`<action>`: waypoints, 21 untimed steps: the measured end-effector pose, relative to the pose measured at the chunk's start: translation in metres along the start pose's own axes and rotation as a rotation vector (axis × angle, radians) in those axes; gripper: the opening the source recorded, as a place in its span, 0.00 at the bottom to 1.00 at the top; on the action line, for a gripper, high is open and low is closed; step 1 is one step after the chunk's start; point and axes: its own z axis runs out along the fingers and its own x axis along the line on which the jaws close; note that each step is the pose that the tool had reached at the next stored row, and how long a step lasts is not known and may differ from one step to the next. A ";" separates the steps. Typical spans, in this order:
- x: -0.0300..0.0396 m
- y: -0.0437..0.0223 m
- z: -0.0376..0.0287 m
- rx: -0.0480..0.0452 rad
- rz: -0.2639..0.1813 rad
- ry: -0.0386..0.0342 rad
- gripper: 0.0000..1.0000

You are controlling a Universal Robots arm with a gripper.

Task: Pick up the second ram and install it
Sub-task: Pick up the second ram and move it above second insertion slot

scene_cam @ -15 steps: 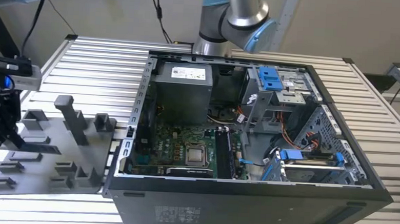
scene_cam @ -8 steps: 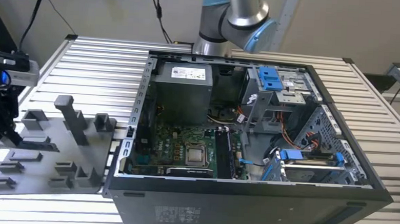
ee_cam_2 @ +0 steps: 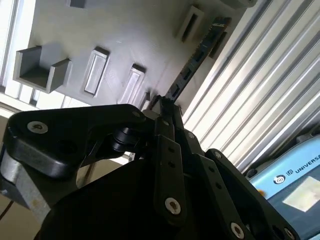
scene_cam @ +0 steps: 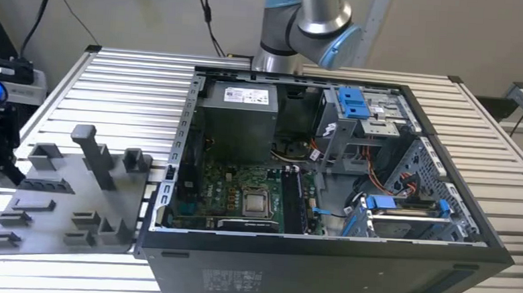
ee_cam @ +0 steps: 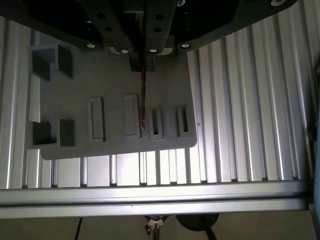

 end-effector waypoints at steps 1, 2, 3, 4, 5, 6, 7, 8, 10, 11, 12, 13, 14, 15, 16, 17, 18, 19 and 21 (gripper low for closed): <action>0.0000 0.0000 -0.0015 0.0000 0.000 0.0000 0.14; -0.0001 -0.0001 -0.0033 0.0001 0.001 0.0000 0.14; -0.0001 -0.0001 -0.0049 0.0001 0.001 0.0000 0.14; -0.0001 -0.0002 -0.0066 0.0000 0.001 0.0001 0.14; -0.0002 -0.0002 -0.0082 0.0000 0.002 0.0001 0.14; -0.0002 -0.0003 -0.0097 0.0000 0.002 0.0001 0.14; -0.0002 -0.0003 -0.0113 0.0001 0.002 0.0000 0.14; -0.0003 -0.0004 -0.0128 0.0001 0.002 0.0001 0.14; -0.0003 -0.0005 -0.0159 0.0001 0.002 0.0000 0.14; -0.0004 -0.0006 -0.0177 0.0001 0.002 0.0001 0.14; -0.0004 -0.0006 -0.0193 0.0001 0.002 0.0001 0.14; -0.0004 -0.0006 -0.0208 0.0000 0.003 0.0001 0.14; -0.0005 -0.0007 -0.0222 0.0001 0.003 0.0001 0.14; -0.0005 -0.0007 -0.0238 0.0002 0.003 0.0000 0.14; -0.0005 -0.0008 -0.0257 0.0001 0.003 0.0001 0.14; -0.0006 -0.0009 -0.0277 0.0001 0.003 0.0001 0.14; -0.0006 -0.0009 -0.0295 0.0001 0.003 0.0001 0.14; -0.0007 -0.0010 -0.0312 0.0001 0.003 0.0001 0.14; -0.0007 -0.0011 -0.0343 0.0001 0.004 0.0001 0.14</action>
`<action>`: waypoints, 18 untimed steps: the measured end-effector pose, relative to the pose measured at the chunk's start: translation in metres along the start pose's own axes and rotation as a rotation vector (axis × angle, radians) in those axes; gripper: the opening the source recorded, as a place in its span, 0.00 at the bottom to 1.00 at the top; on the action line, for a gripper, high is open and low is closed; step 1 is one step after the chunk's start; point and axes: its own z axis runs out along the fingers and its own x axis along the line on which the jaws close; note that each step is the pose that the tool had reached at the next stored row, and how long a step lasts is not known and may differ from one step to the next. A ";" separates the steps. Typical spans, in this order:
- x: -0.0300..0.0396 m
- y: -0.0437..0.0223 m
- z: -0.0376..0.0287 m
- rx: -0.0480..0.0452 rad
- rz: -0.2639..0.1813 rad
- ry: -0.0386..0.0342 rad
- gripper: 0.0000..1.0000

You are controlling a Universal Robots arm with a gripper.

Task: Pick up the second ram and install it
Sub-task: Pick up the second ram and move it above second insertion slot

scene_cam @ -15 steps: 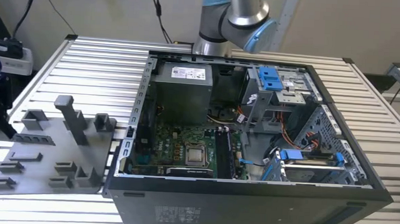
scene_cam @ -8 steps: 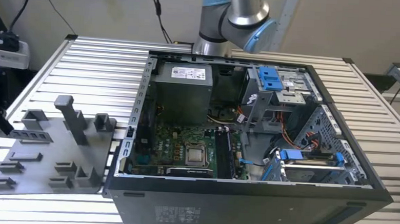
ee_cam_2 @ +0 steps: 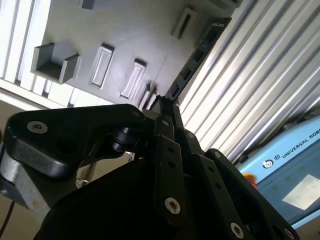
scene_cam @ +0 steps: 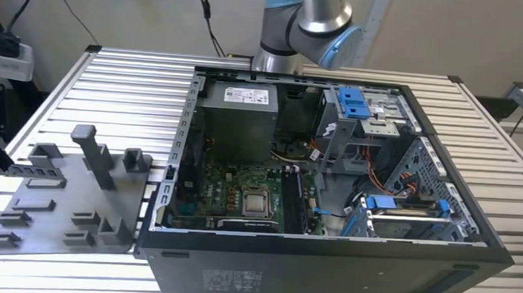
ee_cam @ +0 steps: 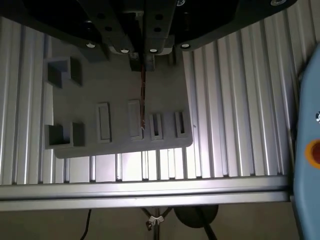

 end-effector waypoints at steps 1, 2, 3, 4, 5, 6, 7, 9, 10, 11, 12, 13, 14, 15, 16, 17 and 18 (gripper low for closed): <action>0.0000 -0.0001 -0.0016 0.0000 0.000 0.0000 0.14; -0.0001 -0.0001 -0.0032 0.0000 0.000 0.0000 0.14; -0.0001 -0.0002 -0.0048 0.0001 0.001 0.0000 0.14; -0.0001 -0.0002 -0.0065 0.0001 0.001 0.0000 0.14; -0.0002 -0.0002 -0.0084 0.0000 0.002 0.0001 0.14; -0.0002 -0.0003 -0.0103 0.0001 0.002 0.0001 0.14; -0.0003 -0.0004 -0.0122 0.0001 0.003 0.0001 0.14; -0.0003 -0.0005 -0.0159 0.0000 0.003 0.0002 0.14; -0.0004 -0.0005 -0.0177 0.0001 0.004 0.0001 0.14; -0.0004 -0.0006 -0.0195 0.0001 0.004 0.0001 0.14; -0.0004 -0.0006 -0.0212 0.0001 0.004 0.0001 0.14; -0.0005 -0.0007 -0.0228 0.0001 0.005 0.0001 0.14; -0.0005 -0.0007 -0.0242 0.0001 0.005 0.0002 0.14; -0.0005 -0.0008 -0.0256 0.0003 0.005 0.0000 0.14; -0.0006 -0.0008 -0.0271 0.0001 0.006 0.0002 0.14; -0.0006 -0.0008 -0.0284 0.0001 0.006 0.0002 0.14; -0.0006 -0.0009 -0.0298 0.0002 0.006 0.0002 0.14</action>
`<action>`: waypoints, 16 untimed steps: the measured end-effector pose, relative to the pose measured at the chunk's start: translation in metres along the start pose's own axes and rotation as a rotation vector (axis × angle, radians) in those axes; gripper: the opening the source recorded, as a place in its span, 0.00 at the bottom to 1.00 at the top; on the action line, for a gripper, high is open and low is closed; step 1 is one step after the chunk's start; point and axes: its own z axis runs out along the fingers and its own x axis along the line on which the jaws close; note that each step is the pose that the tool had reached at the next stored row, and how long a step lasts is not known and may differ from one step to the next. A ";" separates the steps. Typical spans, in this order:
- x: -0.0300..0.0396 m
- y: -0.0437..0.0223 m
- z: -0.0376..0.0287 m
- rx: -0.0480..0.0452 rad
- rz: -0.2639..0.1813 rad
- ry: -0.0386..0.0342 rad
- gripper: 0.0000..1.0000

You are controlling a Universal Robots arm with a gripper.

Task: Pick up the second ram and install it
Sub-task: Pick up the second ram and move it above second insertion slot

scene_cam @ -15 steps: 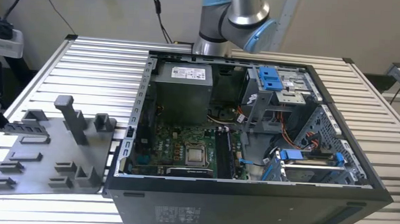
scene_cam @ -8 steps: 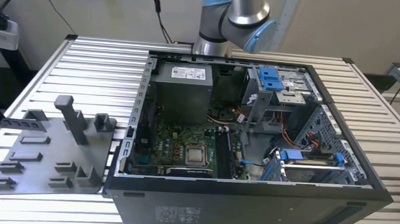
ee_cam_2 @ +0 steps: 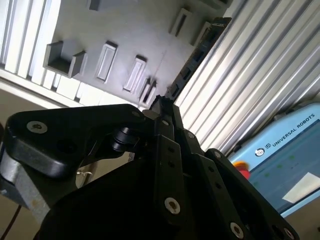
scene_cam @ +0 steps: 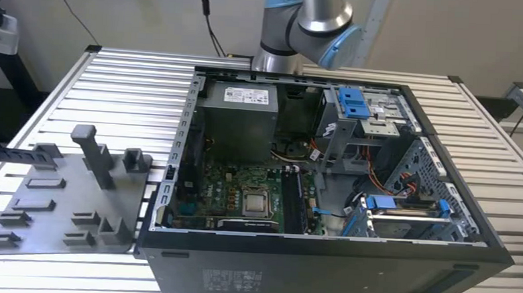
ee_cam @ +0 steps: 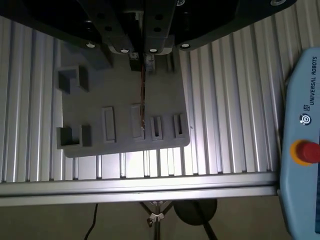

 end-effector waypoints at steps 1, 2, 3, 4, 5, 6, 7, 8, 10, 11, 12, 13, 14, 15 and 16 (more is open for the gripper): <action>0.0000 -0.0001 -0.0014 0.0000 0.000 0.0000 0.14; 0.0000 -0.0001 -0.0027 0.0001 0.001 -0.0001 0.14; 0.0000 0.0000 -0.0037 0.0003 0.001 -0.0001 0.14; 0.0000 0.0001 -0.0050 0.0004 0.002 -0.0001 0.14; -0.0001 0.0002 -0.0062 0.0004 0.002 0.0000 0.14; -0.0001 0.0003 -0.0073 0.0005 0.003 0.0000 0.14; -0.0002 0.0003 -0.0087 0.0005 0.003 0.0001 0.14; -0.0002 0.0002 -0.0105 0.0004 0.004 0.0002 0.14; -0.0003 0.0001 -0.0139 0.0005 0.004 0.0001 0.14; -0.0003 0.0001 -0.0155 0.0005 0.005 0.0001 0.14; -0.0004 0.0000 -0.0175 0.0006 0.005 0.0001 0.14; -0.0004 -0.0001 -0.0195 0.0006 0.005 0.0001 0.14; -0.0004 -0.0001 -0.0217 0.0006 0.006 0.0001 0.14; -0.0005 -0.0002 -0.0241 0.0005 0.006 0.0002 0.14; -0.0005 -0.0002 -0.0264 0.0005 0.006 0.0002 0.14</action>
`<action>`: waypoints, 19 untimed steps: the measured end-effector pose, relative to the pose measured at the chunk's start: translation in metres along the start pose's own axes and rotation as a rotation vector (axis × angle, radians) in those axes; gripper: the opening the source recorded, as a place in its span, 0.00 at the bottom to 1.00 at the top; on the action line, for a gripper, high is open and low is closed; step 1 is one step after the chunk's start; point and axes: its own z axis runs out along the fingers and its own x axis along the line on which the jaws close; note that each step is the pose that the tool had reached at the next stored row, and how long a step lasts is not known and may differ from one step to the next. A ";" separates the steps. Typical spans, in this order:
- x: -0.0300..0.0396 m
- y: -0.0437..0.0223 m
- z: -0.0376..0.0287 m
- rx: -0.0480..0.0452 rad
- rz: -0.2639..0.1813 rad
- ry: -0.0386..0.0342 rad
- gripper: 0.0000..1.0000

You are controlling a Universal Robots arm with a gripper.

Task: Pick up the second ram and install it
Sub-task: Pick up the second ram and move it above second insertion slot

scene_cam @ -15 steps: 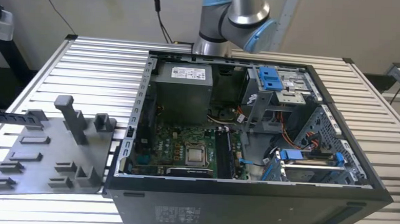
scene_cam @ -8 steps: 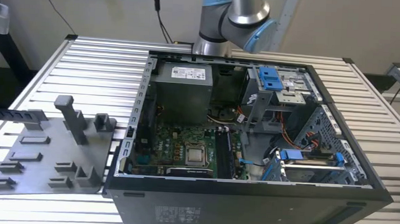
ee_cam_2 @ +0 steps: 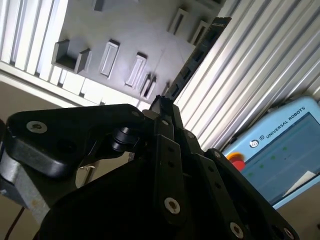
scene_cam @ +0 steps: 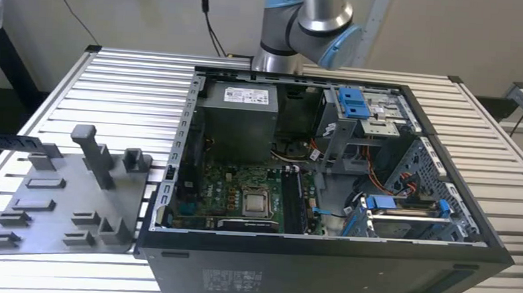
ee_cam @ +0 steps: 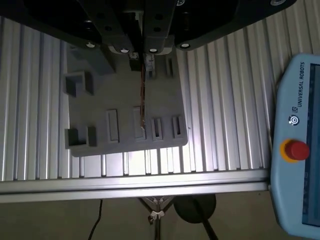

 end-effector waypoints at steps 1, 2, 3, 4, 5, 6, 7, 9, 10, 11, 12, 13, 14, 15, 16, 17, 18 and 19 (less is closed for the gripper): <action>-0.0001 -0.0001 -0.0023 0.0001 0.000 -0.0001 0.14; -0.0001 -0.0001 -0.0045 0.0001 0.001 -0.0001 0.14; -0.0002 -0.0002 -0.0072 0.0001 0.001 0.0000 0.14; -0.0002 -0.0003 -0.0097 0.0001 0.001 0.0000 0.14; -0.0003 -0.0004 -0.0123 0.0000 0.002 0.0000 0.14; -0.0003 -0.0005 -0.0150 0.0001 0.002 0.0000 0.14; -0.0004 -0.0006 -0.0177 0.0002 0.002 0.0000 0.14; -0.0005 -0.0008 -0.0236 0.0000 0.003 0.0001 0.14; -0.0005 -0.0009 -0.0263 0.0000 0.003 0.0001 0.14; -0.0006 -0.0010 -0.0289 0.0002 0.003 0.0000 0.14; -0.0006 -0.0011 -0.0315 0.0002 0.003 0.0000 0.14; -0.0007 -0.0012 -0.0342 0.0001 0.003 0.0000 0.14; -0.0007 -0.0012 -0.0368 0.0002 0.003 0.0000 0.14; -0.0008 -0.0013 -0.0391 0.0002 0.003 0.0000 0.14; -0.0009 -0.0013 -0.0416 0.0002 0.004 0.0000 0.14; -0.0010 -0.0014 -0.0437 0.0002 0.004 0.0000 0.14; -0.0010 -0.0014 -0.0458 0.0002 0.004 0.0000 0.14; -0.0011 -0.0014 -0.0479 0.0002 0.004 0.0001 0.14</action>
